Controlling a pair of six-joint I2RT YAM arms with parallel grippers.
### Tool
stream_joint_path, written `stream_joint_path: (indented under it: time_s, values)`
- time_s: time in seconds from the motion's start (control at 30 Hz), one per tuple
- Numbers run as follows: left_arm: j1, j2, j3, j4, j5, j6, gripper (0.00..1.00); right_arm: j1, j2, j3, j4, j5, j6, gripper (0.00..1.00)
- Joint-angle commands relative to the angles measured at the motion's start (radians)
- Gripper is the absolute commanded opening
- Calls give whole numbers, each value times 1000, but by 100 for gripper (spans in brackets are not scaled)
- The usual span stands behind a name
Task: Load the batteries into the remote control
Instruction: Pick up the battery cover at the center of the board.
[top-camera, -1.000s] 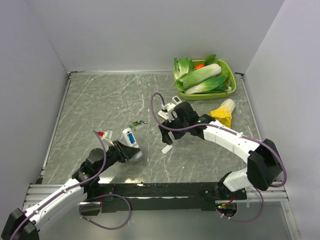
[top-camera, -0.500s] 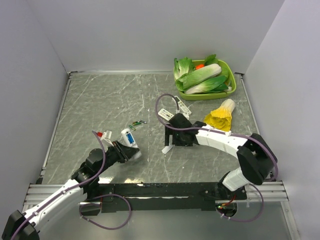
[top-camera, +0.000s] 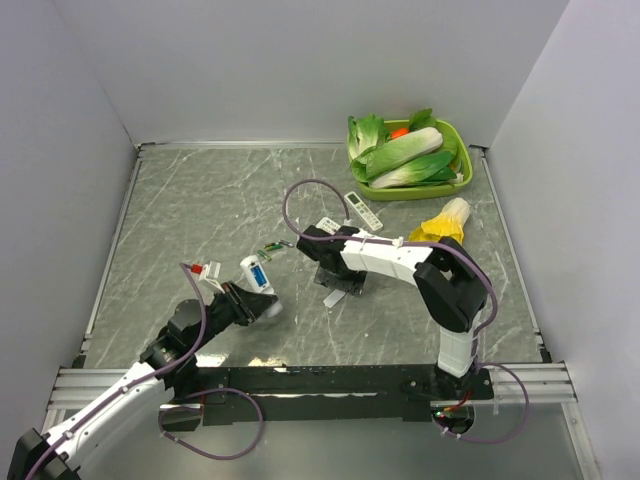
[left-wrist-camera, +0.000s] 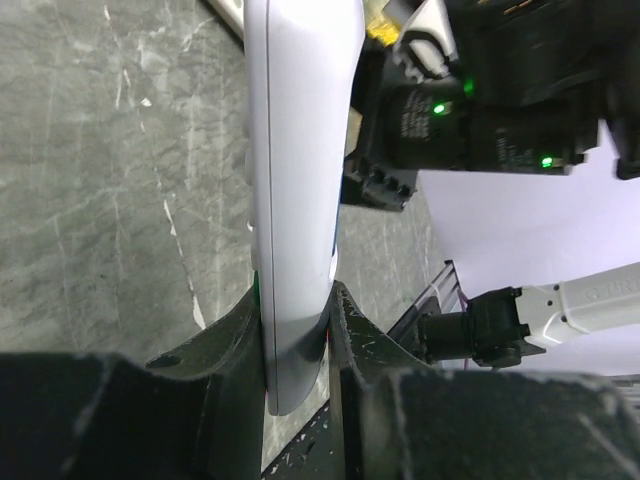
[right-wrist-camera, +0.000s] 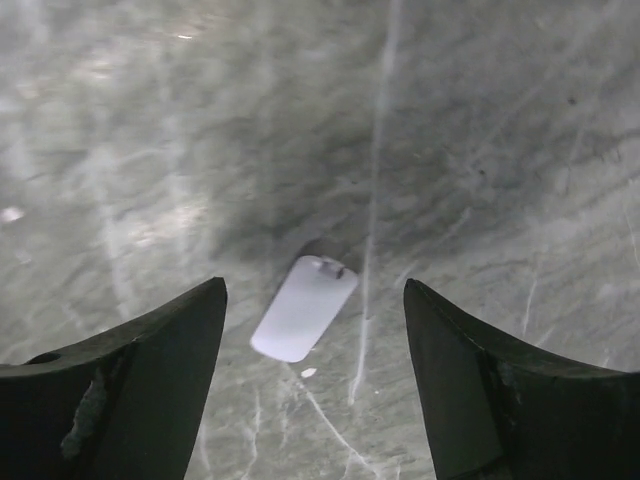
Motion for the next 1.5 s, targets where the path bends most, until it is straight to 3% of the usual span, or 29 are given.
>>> stream_joint_path:
  time_s: [0.0, 0.57, 0.9, 1.17, 1.47]
  values:
    - [3, -30, -11, 14, -11, 21, 1, 6, 7, -8, -65, 1, 146, 75]
    - [3, -24, -11, 22, 8, 14, 1, -7, 48, -61, 19, -39, 201, 56]
    - [3, -13, -12, 33, 15, 11, 1, 5, 51, -48, 42, -31, 144, 38]
    - [3, 5, -17, 100, 44, 4, 1, 48, 4, -54, 144, 93, -3, 9]
    - [3, 97, -74, 302, 129, 18, 1, 131, -258, -170, 393, 327, -357, 7]
